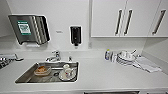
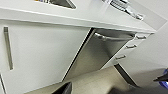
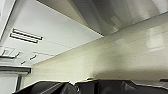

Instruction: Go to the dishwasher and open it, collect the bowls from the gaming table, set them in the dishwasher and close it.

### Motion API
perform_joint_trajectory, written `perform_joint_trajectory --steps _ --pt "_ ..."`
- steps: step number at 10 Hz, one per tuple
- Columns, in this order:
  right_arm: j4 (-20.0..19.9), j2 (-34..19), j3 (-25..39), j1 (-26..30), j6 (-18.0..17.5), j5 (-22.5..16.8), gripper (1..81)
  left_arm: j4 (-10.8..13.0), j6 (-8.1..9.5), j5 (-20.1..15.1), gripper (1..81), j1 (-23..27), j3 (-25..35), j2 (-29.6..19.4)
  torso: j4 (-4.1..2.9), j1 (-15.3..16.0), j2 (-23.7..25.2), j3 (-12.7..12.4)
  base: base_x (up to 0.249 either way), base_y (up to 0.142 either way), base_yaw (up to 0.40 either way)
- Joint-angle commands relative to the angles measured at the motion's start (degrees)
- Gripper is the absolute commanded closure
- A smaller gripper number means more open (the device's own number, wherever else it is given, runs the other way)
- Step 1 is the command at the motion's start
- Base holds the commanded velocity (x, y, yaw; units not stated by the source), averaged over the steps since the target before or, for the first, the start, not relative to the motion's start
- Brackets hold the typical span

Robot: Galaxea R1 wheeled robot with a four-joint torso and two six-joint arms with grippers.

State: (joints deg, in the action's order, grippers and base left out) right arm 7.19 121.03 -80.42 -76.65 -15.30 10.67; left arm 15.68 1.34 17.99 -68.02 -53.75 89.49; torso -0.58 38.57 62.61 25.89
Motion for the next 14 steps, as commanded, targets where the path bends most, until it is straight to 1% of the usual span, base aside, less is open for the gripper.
perform_joint_trajectory --steps 1,2,3,4,5,6,8,9,10,11,12,13,14 --pt "-0.4 -2.7 1.7 4.2 -0.5 -1.7 1.0 1.5 0.86 -10.5 1.0 8.6 8.4 -3.4 0.0 3.4 5.3 0.0 0.0 0.0 0.0" --pt "-0.6 -3.0 1.9 4.4 -1.7 -1.7 1.0 1.6 0.86 -11.4 1.0 8.7 9.5 -3.6 0.0 4.9 7.7 0.0 0.0 0.0 0.0" --pt "-0.6 -3.6 2.3 4.7 -2.2 -1.7 1.0 2.9 0.86 -11.7 1.0 8.7 10.1 -3.7 0.0 6.2 9.9 2.0 0.0 0.0 0.0" --pt "-0.8 -4.2 2.8 5.2 -2.4 -1.7 1.0 3.2 0.86 -12.9 1.0 8.7 10.9 -4.1 0.0 7.5 11.8 4.2 0.0 0.0 0.0" --pt "-0.8 -4.3 3.2 5.6 -2.4 -1.7 1.0 3.2 0.77 -12.9 1.0 8.7 11.0 -4.4 0.0 8.5 13.6 6.3 0.0 0.0 0.0" --pt "-0.8 -4.5 3.6 5.8 -2.4 -1.7 1.0 3.2 0.86 -12.9 1.0 8.8 11.1 -4.6 0.0 9.5 15.1 7.7 0.0 0.0 0.0" --pt "-0.7 -4.4 3.8 5.9 -2.4 -1.7 1.0 3.2 0.86 -12.8 1.0 8.9 11.1 -5.0 0.0 12.2 19.3 11.7 0.0 0.0 0.0" --pt "-0.7 -4.4 3.8 6.1 -2.4 -1.7 1.0 3.1 0.86 -12.5 1.0 9.2 11.3 -5.5 0.0 13.5 21.4 8.2 0.0 0.0 0.0" --pt "-0.7 -4.5 3.9 6.1 -2.4 -1.7 1.0 3.0 0.86 -12.4 1.0 10.0 11.8 -6.1 0.0 14.5 22.8 9.5 0.0 0.0 0.0" --pt "-0.8 -4.6 3.9 6.1 -2.4 -1.7 1.0 2.6 1.03 -12.0 1.0 11.7 12.3 -7.7 0.0 15.5 24.4 9.9 0.0 0.0 0.0" --pt "-0.8 -4.6 3.9 6.1 -2.4 -1.8 1.0 2.4 2.33 -12.4 1.0 15.0 13.4 -9.0 0.0 16.6 26.2 10.3 0.0 0.0 0.0" --pt "-0.7 -4.6 4.0 6.1 -2.3 -1.8 1.0 2.3 3.31 -13.6 1.0 17.3 15.0 -9.5 0.0 18.0 28.4 10.5 0.0 0.0 0.0" --pt "-0.7 -4.6 4.0 6.1 -2.3 -1.7 1.0 2.3 3.41 -16.1 1.0 19.0 16.6 -9.3 0.0 19.3 30.5 10.5 0.0 0.0 0.0"
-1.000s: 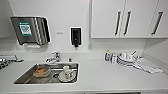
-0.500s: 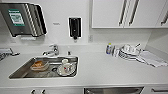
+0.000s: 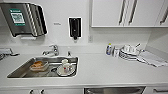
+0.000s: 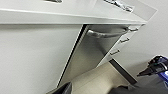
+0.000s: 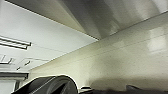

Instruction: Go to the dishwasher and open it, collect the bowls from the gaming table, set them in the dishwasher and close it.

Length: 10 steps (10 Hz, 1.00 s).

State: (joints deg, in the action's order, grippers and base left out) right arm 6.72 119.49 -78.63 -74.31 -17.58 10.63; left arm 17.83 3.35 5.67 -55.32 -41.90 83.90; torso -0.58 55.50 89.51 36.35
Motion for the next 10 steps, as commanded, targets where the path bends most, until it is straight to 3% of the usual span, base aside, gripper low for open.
perform_joint_trajectory --steps 1,3,6,7,10 --pt "-0.2 -3.0 2.3 3.8 0.0 -1.7 1.0 0.2 1.57 -6.0 1.0 7.9 5.7 -3.3 0.0 3.6 5.7 0.0 0.0 0.0 0.0" --pt "-0.2 -2.8 2.7 4.5 0.0 -1.8 1.0 0.1 1.75 -9.9 1.0 9.7 6.6 -1.4 0.0 6.2 9.8 3.8 0.0 0.0 0.0" --pt "-0.3 -2.8 3.1 5.1 0.0 -1.8 1.0 0.4 1.75 -10.2 1.0 10.0 7.5 -0.6 0.0 9.4 15.1 8.0 0.0 0.0 0.0" --pt "-0.2 -2.4 2.7 5.1 0.0 -1.8 1.0 0.3 1.75 -10.4 1.0 9.9 7.0 -0.4 0.0 7.0 11.4 5.2 0.0 0.0 0.0" --pt "-0.2 -2.3 3.8 6.1 0.0 -1.7 1.0 0.2 1.75 -10.4 1.0 10.0 6.7 -0.6 0.0 8.2 13.4 7.1 0.0 0.0 0.0"
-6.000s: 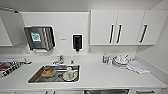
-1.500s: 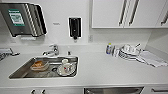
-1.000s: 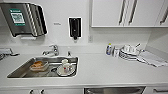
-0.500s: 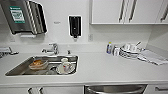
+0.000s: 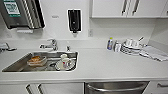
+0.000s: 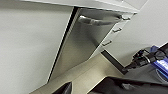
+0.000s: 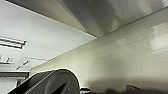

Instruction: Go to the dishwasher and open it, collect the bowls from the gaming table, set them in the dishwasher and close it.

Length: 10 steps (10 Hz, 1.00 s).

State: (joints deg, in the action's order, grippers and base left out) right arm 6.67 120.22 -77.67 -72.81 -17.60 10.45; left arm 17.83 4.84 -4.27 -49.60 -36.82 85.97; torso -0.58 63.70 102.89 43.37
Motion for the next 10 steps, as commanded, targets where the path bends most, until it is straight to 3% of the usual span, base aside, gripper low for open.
perform_joint_trajectory --steps 1,3,5,8,10 --pt "-0.3 -3.6 4.0 5.3 -0.4 -1.5 1.0 0.3 0.26 -0.4 1.0 4.3 1.6 -2.6 0.0 0.0 0.0 0.0 0.0 0.0 0.0" --pt "-0.7 -6.0 7.1 7.7 -5.0 -2.4 1.0 0.4 0.26 -0.2 1.0 4.3 1.6 -2.6 0.0 0.0 0.0 0.0 0.0 0.0 0.0" --pt "-0.8 -9.4 11.1 12.3 -9.8 -6.6 1.0 0.8 0.17 0.7 1.0 4.3 1.6 -2.5 0.0 0.0 0.0 0.0 0.0 0.0 0.0" --pt "-0.7 -13.7 16.3 18.9 -19.0 -11.0 1.0 0.7 0.25 0.3 1.0 7.7 2.7 -2.6 0.0 0.0 0.0 0.0 0.0 0.0 0.0" --pt "-0.7 -13.7 17.4 22.7 -25.5 -13.8 1.0 0.4 0.26 0.0 1.0 9.1 3.5 -3.0 0.0 0.0 0.0 0.0 0.0 0.0 0.0"
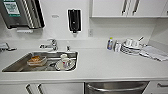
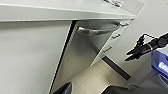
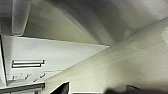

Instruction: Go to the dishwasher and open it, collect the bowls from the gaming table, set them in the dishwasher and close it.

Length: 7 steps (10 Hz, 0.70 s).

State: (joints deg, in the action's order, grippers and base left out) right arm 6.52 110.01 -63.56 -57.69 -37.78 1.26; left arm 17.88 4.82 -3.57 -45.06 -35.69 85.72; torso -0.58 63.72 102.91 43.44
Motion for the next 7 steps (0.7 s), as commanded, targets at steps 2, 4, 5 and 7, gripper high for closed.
perform_joint_trajectory --steps 2,4,5,7 --pt "-0.5 -3.4 3.5 11.0 -10.5 -7.0 1.0 0.2 0.37 -0.2 1.0 4.6 2.4 -2.7 0.0 0.0 0.0 0.0 0.0 0.0 0.0" --pt "-0.6 -3.3 3.7 14.2 -16.6 -7.9 1.0 0.2 0.28 -0.2 1.0 4.6 2.4 -2.2 0.0 0.0 0.0 0.0 0.0 0.0 0.0" --pt "-0.6 -3.5 3.5 15.4 -20.5 -7.9 1.0 0.3 0.28 -0.2 1.0 4.6 2.3 -2.0 0.0 0.0 0.0 0.0 0.0 0.0 0.0" --pt "-0.7 -3.8 3.1 18.7 -26.8 -8.0 1.0 0.5 0.28 -0.2 1.0 4.6 2.2 -2.0 0.0 0.0 0.0 0.0 0.0 0.0 0.0"
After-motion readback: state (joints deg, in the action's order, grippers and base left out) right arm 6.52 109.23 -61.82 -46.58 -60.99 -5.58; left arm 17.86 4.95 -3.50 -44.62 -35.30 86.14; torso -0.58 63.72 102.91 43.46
